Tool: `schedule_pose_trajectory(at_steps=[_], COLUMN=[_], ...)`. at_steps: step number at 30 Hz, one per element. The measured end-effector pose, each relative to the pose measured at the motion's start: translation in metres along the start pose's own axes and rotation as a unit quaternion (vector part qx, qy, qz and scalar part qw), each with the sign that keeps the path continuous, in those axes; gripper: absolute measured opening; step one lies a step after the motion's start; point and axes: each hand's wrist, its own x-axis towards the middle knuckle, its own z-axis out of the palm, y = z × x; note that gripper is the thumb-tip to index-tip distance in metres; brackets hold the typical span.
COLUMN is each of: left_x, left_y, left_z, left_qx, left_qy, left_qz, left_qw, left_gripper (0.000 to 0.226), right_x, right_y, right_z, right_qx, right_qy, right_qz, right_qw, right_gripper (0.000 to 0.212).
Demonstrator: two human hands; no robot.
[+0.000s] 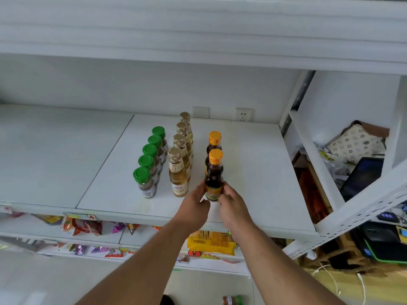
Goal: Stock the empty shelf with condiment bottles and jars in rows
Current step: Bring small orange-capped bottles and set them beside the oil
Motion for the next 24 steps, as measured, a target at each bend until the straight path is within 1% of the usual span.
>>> schedule_pose_trajectory(at_steps=[6,9,24], left_x=[-0.005,-0.003,0.005], left_y=[-0.011,-0.017,-0.011], left_z=[-0.002,0.001,0.002], left_qx=[-0.026,-0.032,-0.029], left_qy=[0.009,-0.002,-0.01], left_qz=[-0.025,-0.024,0.002], left_qw=[0.999,0.999,1.0], left_gripper=[0.072,0.074,0.074], right_x=[-0.004,-0.006,-0.004], right_y=[0.007,0.01,0.003], right_z=[-0.001,-0.001,-0.001], right_qx=[0.019,0.037,0.029], right_qy=[0.03,0.018,0.002], right_qz=[0.021,0.021,0.014], right_qw=[0.999,0.999,0.999], right_gripper=[0.048,0.046,0.049])
